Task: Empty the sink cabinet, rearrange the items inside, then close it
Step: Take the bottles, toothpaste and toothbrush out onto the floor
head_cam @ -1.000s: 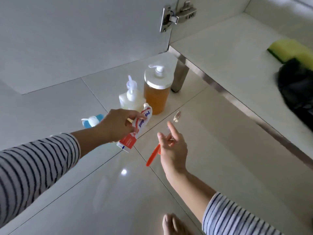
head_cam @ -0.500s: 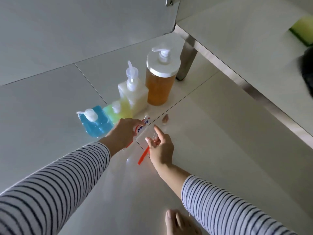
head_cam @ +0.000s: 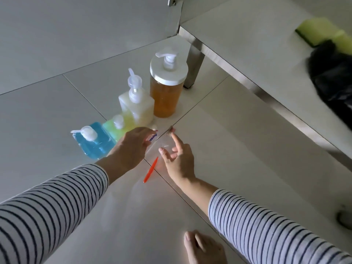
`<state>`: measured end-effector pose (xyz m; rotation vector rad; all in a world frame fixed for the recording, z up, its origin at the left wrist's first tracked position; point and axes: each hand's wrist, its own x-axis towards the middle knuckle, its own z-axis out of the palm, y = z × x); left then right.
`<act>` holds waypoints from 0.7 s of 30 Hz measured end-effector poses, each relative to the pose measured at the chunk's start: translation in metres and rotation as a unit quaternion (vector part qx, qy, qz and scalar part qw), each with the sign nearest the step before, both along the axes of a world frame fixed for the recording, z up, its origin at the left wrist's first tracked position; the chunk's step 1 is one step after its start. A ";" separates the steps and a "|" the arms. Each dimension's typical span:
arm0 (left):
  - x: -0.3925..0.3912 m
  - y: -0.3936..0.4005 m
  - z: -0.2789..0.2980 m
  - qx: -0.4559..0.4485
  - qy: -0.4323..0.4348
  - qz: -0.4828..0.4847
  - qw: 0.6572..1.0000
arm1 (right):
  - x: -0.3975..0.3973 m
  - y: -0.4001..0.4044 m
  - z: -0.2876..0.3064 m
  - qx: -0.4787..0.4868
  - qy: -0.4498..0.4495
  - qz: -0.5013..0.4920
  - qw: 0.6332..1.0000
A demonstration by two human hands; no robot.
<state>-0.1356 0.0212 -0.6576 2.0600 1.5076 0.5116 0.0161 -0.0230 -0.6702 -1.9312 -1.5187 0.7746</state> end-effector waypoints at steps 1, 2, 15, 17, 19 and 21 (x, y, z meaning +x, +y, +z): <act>0.001 0.000 0.006 0.010 0.003 -0.018 1.000 | 0.006 0.000 0.008 0.004 -0.012 0.000 1.000; 0.003 0.000 0.013 0.019 0.005 -0.037 0.999 | 0.014 -0.001 0.018 0.006 -0.023 -0.002 1.000; 0.104 0.008 0.156 0.144 -0.022 -0.203 0.968 | 0.142 -0.051 0.173 0.202 -0.147 -0.148 0.957; 0.119 0.004 0.170 0.149 -0.030 -0.211 0.966 | 0.166 -0.054 0.187 0.219 -0.146 -0.165 0.951; 0.136 -0.002 0.182 0.150 -0.045 -0.197 0.968 | 0.193 -0.055 0.201 0.231 -0.141 -0.181 0.946; 0.159 -0.011 0.191 0.139 -0.062 -0.182 0.971 | 0.225 -0.058 0.213 0.245 -0.153 -0.187 0.939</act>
